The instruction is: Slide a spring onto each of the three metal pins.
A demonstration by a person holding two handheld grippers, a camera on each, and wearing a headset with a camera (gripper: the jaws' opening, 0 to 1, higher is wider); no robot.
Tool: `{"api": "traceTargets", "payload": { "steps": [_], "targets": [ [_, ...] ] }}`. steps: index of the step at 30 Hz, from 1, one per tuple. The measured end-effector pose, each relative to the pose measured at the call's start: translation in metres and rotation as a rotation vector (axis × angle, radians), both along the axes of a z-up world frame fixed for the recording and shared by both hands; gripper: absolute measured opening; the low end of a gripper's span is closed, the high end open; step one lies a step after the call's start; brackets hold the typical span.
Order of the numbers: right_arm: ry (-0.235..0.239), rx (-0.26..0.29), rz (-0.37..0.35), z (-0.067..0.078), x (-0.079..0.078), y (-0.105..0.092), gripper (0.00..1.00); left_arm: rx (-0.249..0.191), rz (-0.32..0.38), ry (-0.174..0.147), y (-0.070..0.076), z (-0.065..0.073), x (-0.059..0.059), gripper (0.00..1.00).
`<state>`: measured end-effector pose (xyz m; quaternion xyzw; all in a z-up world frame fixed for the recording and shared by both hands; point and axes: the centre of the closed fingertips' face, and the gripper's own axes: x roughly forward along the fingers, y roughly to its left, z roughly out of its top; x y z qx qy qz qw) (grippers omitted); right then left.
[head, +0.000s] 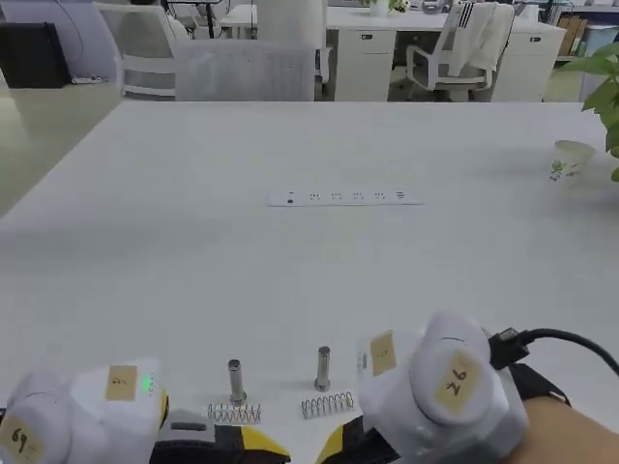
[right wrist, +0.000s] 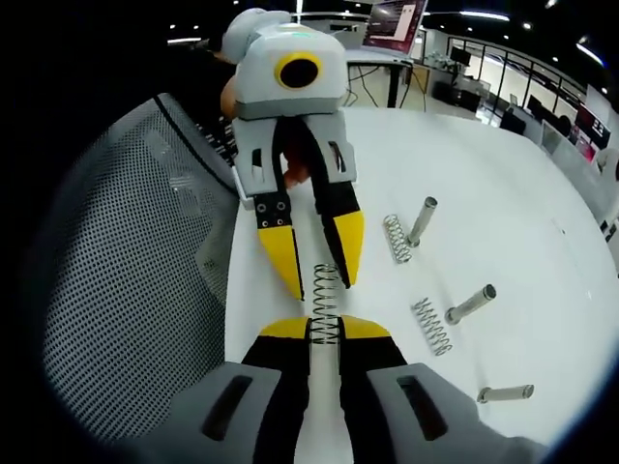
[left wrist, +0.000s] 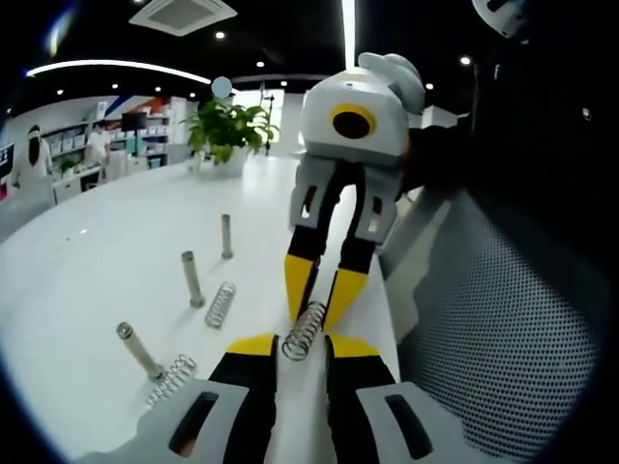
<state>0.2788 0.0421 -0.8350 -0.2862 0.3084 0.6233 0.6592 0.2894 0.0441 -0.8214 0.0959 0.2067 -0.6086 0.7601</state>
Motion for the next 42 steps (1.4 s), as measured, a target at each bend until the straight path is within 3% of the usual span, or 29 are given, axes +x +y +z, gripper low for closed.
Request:
{"api": "traceTargets", "payload": {
  "steps": [12, 17, 25, 30, 38, 42],
  "targets": [
    [-0.063, -0.011, 0.071, 0.0, -0.001, -0.002, 0.08, 0.011, -0.031, -0.023, -0.001, -0.002, -0.004, 0.03],
    [-0.031, 0.012, 0.043, 0.002, 0.001, -0.001, 0.08, -0.008, -0.035, -0.026, -0.001, 0.001, -0.005, 0.02],
    [0.019, -0.009, 0.021, -0.006, -0.002, -0.003, 0.1, -0.015, -0.052, -0.014, -0.003, 0.002, -0.009, 0.02],
    [0.026, -0.029, 0.012, -0.01, -0.002, -0.008, 0.12, -0.061, -0.038, -0.002, -0.004, 0.012, -0.006, 0.02],
    [0.009, -0.008, -0.007, -0.005, 0.003, -0.007, 0.09, -0.069, -0.024, -0.002, -0.004, 0.011, -0.003, 0.02],
    [0.021, 0.038, -0.028, 0.005, 0.006, -0.005, 0.08, -0.061, -0.014, -0.005, -0.002, 0.009, -0.001, 0.02]
  ]
}}
